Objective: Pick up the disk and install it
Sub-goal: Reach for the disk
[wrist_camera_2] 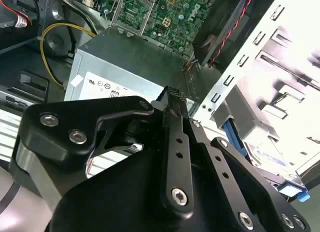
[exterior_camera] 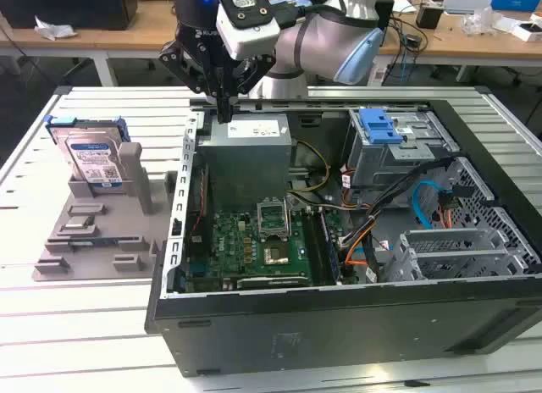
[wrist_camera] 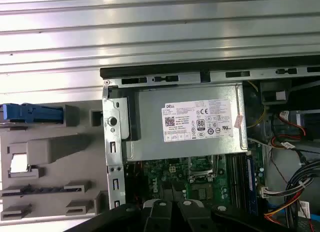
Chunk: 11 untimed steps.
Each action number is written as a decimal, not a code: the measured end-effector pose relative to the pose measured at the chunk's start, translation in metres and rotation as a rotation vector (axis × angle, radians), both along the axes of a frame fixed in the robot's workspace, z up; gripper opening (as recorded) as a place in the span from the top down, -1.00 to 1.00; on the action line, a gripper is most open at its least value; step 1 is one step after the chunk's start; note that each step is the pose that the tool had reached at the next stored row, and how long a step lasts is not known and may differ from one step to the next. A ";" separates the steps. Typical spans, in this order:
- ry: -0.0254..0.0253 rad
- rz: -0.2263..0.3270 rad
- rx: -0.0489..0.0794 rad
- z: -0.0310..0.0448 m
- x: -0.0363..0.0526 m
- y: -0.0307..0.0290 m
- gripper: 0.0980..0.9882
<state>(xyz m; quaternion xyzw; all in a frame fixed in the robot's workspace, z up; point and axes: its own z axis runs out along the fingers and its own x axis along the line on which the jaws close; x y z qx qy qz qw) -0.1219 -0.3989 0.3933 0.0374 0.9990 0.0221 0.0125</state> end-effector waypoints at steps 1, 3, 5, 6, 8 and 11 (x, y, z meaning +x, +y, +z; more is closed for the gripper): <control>0.0000 0.000 0.000 0.0000 -0.0033 0.0000 0.98; 0.0000 0.000 0.000 0.0000 -0.0112 0.0000 0.98; 0.0000 0.000 0.000 0.0000 -0.0152 0.0000 0.98; -0.0001 0.000 0.000 0.0000 -0.0171 0.0000 0.98; 0.0000 0.000 0.000 0.0000 -0.0218 0.0000 0.98; 0.0000 0.000 0.000 0.0000 -0.0289 0.0000 0.98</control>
